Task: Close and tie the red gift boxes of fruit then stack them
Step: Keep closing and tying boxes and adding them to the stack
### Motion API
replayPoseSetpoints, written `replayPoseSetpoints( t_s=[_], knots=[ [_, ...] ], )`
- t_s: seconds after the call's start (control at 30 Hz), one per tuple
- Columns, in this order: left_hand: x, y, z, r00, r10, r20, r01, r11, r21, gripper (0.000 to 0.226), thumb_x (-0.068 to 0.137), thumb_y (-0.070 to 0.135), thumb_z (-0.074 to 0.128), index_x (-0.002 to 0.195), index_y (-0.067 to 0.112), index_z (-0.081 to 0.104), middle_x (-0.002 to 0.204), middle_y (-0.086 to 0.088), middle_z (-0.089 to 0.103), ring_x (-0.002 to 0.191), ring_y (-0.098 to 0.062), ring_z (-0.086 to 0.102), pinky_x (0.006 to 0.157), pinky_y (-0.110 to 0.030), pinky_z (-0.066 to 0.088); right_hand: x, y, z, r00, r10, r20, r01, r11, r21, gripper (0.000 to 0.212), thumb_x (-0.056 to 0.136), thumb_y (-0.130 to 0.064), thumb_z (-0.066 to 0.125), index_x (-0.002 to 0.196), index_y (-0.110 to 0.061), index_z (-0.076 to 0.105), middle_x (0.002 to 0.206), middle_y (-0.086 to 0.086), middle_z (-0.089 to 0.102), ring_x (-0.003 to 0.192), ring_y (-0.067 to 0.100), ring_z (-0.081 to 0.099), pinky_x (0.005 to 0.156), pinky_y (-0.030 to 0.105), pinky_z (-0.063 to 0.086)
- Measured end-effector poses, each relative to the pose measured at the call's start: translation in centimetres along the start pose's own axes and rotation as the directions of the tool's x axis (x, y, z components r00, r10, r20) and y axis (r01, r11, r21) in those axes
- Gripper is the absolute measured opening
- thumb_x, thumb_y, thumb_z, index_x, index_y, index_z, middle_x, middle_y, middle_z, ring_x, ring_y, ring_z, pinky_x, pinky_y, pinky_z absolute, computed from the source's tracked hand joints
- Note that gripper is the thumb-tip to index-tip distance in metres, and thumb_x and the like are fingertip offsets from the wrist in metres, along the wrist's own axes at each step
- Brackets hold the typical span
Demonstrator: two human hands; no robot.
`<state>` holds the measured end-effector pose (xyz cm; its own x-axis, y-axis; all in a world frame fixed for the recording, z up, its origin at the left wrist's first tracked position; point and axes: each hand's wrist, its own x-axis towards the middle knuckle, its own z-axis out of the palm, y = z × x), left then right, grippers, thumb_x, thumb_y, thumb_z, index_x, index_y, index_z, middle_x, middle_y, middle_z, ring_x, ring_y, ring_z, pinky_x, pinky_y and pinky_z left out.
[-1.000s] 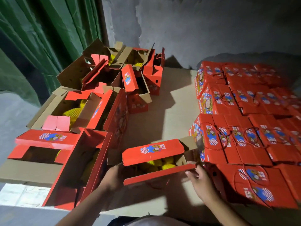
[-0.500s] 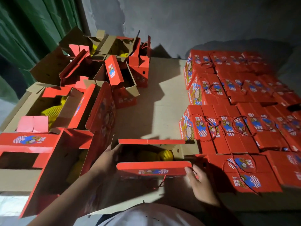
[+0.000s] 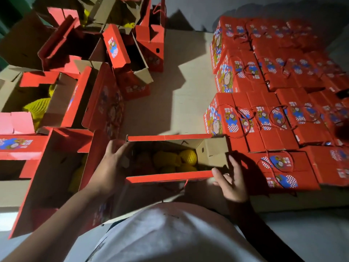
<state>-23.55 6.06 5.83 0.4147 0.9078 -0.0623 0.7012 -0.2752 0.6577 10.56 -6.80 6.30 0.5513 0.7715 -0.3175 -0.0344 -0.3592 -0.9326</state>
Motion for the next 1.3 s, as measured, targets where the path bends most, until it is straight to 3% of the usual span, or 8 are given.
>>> replayPoseSetpoints(
  t_s=[0.17,0.27,0.33,0.47,0.7,0.9,1.07,1.3],
  knots=[
    [0.6,1.2,-1.0,0.999,0.033,-0.011,-0.034,0.999,-0.035,0.093,0.065,0.014,0.079,0.147,0.039,0.042,0.116,0.033,0.037,0.093,0.007,0.051,0.103,-0.046,0.050,-0.4,-1.4,0.7,0.994,-0.052,0.095,0.065,0.989,-0.135,0.046,0.086,-0.040,0.066,0.130,-0.028,0.061,0.116,-0.002,0.069,0.102,0.032,0.069,0.089,0.055,0.059],
    [1.3,2.3,-1.9,0.997,0.068,-0.031,-0.070,0.996,-0.049,0.079,0.065,0.052,0.072,0.140,0.040,0.048,0.106,0.026,0.040,0.099,-0.013,0.051,0.084,-0.022,0.050,0.1,-1.5,1.1,0.980,-0.049,0.192,0.089,0.975,-0.206,0.042,0.090,-0.041,0.062,0.126,-0.019,0.067,0.115,-0.005,0.071,0.108,0.017,0.067,0.095,0.049,0.057],
    [1.4,2.3,-2.0,0.999,0.029,-0.021,-0.030,0.997,-0.074,0.084,0.067,0.044,0.083,0.143,0.037,0.050,0.112,0.009,0.049,0.097,-0.015,0.057,0.075,-0.008,0.047,0.4,-1.5,1.4,0.978,0.009,0.210,0.033,0.980,-0.196,0.041,0.094,-0.039,0.058,0.126,-0.015,0.068,0.123,0.002,0.070,0.111,0.012,0.066,0.088,0.038,0.060],
    [1.3,2.4,-1.2,0.997,0.001,0.074,0.010,0.990,-0.141,0.103,0.075,0.011,0.089,0.157,0.031,0.031,0.116,0.001,0.066,0.091,-0.016,0.069,0.079,-0.031,0.056,1.2,-1.4,1.6,0.968,0.082,0.238,-0.043,0.985,-0.167,0.035,0.103,-0.033,0.050,0.124,-0.014,0.070,0.123,0.002,0.070,0.112,0.016,0.067,0.081,0.037,0.061],
    [3.2,1.4,-0.8,0.991,-0.110,0.072,0.120,0.982,-0.146,0.081,0.084,0.044,0.076,0.155,0.031,0.039,0.126,0.002,0.064,0.111,-0.012,0.062,0.089,-0.020,0.045,2.7,-0.5,2.0,0.982,0.097,0.165,-0.067,0.981,-0.182,0.056,0.083,-0.056,0.060,0.120,-0.015,0.069,0.121,0.006,0.066,0.101,0.016,0.070,0.066,0.038,0.063],
    [3.1,1.4,-1.5,0.973,-0.197,0.121,0.226,0.921,-0.318,0.054,0.085,0.074,0.061,0.136,0.063,0.047,0.114,0.022,0.070,0.107,0.007,0.064,0.087,-0.013,0.046,3.8,0.0,2.2,0.976,0.078,0.201,-0.030,0.973,-0.229,0.036,0.097,-0.023,0.068,0.131,-0.017,0.056,0.120,0.010,0.066,0.092,0.016,0.072,0.056,0.033,0.061],
    [2.8,1.6,-0.7,0.988,-0.032,0.148,0.021,0.997,0.078,0.085,0.078,0.023,0.083,0.152,0.029,0.042,0.128,0.003,0.060,0.111,-0.014,0.061,0.089,-0.015,0.045,3.5,0.0,1.8,0.968,-0.067,0.244,0.154,0.921,-0.358,0.051,0.096,-0.010,0.067,0.138,-0.036,0.053,0.118,-0.017,0.058,0.101,0.014,0.065,0.067,0.038,0.061],
    [1.9,2.7,0.7,0.988,0.011,0.151,-0.057,0.952,0.301,0.085,0.083,0.028,0.078,0.155,0.024,0.033,0.154,-0.002,0.037,0.137,-0.024,0.045,0.106,-0.040,0.047,4.5,-0.2,0.8,0.837,-0.368,0.406,0.547,0.533,-0.646,0.039,0.085,-0.018,0.078,0.122,-0.022,0.067,0.125,-0.010,0.051,0.117,0.011,0.054,0.102,0.030,0.046]
  ],
)
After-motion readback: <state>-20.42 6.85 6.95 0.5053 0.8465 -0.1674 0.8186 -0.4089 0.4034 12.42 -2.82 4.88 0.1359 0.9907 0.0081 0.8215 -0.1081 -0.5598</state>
